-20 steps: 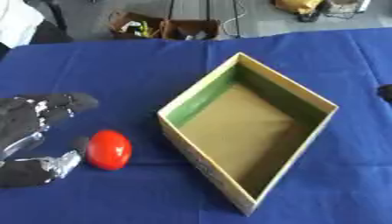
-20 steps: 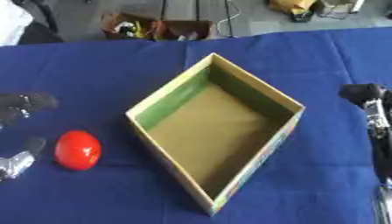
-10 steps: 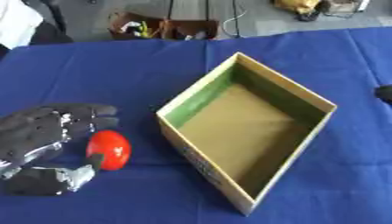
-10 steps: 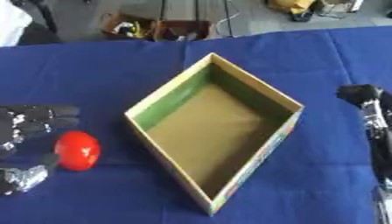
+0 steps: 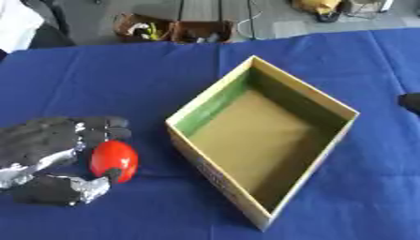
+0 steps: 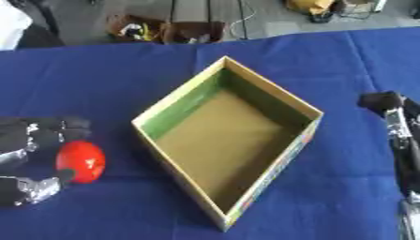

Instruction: Pick up objects on the table and place them in the box.

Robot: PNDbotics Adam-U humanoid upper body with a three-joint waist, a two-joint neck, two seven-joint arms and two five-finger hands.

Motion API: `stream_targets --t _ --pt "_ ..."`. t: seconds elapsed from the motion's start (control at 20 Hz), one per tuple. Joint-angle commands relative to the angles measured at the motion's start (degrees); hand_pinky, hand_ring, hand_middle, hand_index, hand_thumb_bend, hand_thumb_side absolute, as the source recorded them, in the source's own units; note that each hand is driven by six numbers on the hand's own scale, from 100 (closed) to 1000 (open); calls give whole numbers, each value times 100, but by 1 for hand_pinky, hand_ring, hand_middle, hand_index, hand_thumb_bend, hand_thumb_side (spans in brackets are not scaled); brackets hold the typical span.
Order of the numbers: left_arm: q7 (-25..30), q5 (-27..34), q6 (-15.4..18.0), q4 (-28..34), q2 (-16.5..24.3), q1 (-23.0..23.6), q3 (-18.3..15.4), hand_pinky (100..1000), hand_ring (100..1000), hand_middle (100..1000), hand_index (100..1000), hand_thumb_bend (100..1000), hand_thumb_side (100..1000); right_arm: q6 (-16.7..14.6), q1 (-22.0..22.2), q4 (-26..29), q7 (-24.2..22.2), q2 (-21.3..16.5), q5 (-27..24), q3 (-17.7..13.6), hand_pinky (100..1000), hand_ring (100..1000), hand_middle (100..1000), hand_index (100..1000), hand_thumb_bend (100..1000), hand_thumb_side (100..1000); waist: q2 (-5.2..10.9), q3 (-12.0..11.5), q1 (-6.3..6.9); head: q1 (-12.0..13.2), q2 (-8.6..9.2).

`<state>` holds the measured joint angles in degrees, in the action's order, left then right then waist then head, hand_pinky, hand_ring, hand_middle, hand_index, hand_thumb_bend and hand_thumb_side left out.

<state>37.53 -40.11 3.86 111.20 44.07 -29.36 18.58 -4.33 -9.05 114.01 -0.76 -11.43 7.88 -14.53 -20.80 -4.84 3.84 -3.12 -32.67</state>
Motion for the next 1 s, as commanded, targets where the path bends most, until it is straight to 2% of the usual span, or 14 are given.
stream_targets --t 0.05,0.15,0.2,0.4,0.55,0.65,0.8,0.95,1.0 --pt "174 -136 94 -97 58 -144 -29 604 705 941 1000 373 1000 -21 -16 58 -11 -93 31 -2 870 788 585 673 100 865 93 -8 1 15 -10" --pt "214 -193 153 -139 46 -203 -21 577 680 942 1000 444 1000 -10 -9 58 -10 -87 37 -7 870 787 583 673 100 870 93 -18 9 16 -12" --pt "245 -208 176 -167 43 -222 -12 563 716 948 1000 509 1000 -7 -7 58 -9 -86 39 -8 870 786 583 672 100 868 93 -18 11 18 -12" --pt "365 -222 235 -305 18 -284 4 515 748 956 1000 556 1000 -9 1 58 -1 -79 39 -13 870 784 580 669 100 870 91 -11 15 29 -1" --pt "362 -290 196 -482 -49 -362 -8 521 742 960 1000 477 1000 -3 11 58 -11 -67 46 -9 870 783 579 669 100 873 85 -3 14 35 9" --pt "297 -418 173 -612 -95 -424 -6 509 739 960 1000 477 1000 -3 15 58 -17 -61 54 -9 870 783 579 669 100 876 81 -1 11 41 21" --pt "183 -552 155 -829 -204 -505 22 444 694 950 1000 414 1000 2 16 58 -27 -47 67 -8 871 783 578 668 100 879 68 14 5 53 50" --pt "72 -631 151 -1000 -278 -561 50 435 694 950 1000 386 1000 -2 16 58 -32 -37 80 -8 871 784 578 668 100 881 53 30 2 63 68" --pt "28 -688 137 -1061 -305 -584 44 427 706 956 1000 341 1000 -3 15 58 -36 -32 85 -6 872 784 578 668 100 883 43 40 0 66 74"
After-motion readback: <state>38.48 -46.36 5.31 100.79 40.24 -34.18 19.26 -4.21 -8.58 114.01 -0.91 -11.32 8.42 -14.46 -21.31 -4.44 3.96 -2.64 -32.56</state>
